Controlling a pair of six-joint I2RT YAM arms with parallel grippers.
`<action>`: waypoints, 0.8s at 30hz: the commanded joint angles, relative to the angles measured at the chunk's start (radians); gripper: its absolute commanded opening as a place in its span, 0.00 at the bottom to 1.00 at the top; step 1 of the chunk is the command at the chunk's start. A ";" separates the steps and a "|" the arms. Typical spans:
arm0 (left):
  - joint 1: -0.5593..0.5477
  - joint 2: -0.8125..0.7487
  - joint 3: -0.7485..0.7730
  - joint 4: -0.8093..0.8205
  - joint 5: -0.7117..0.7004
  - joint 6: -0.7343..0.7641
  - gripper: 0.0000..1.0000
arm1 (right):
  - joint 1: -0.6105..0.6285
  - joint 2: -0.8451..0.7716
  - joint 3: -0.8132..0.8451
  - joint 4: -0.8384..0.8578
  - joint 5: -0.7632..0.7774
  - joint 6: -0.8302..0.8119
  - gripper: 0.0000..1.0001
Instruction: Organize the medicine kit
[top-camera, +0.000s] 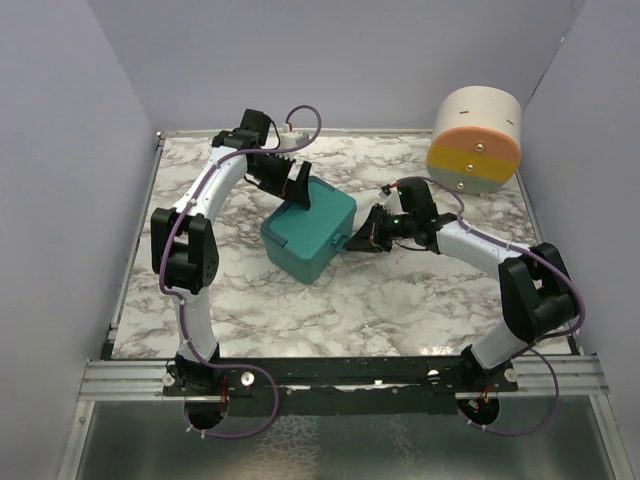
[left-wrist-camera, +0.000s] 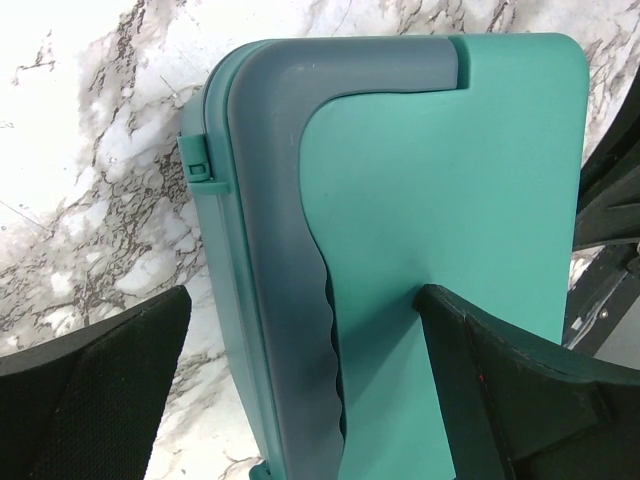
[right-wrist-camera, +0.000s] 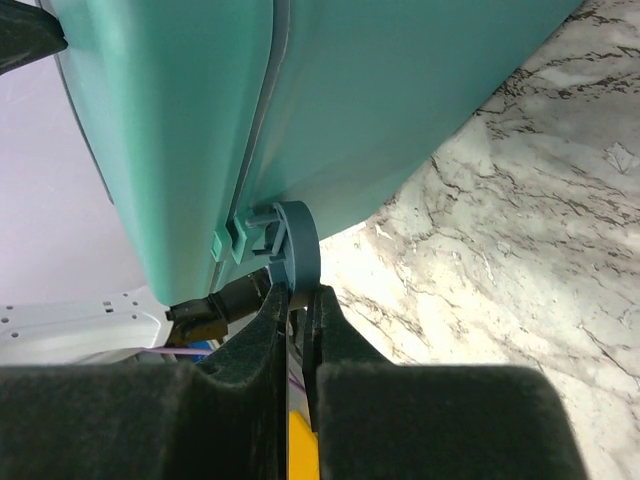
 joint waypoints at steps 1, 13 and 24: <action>-0.022 0.020 -0.013 -0.004 -0.193 0.043 0.99 | -0.003 -0.048 0.070 -0.109 0.015 -0.085 0.01; -0.043 0.029 -0.014 0.013 -0.248 0.044 0.98 | -0.003 -0.069 0.145 -0.285 0.062 -0.117 0.01; -0.059 0.041 -0.013 0.015 -0.256 0.060 0.98 | 0.001 -0.067 0.216 -0.364 0.083 -0.137 0.01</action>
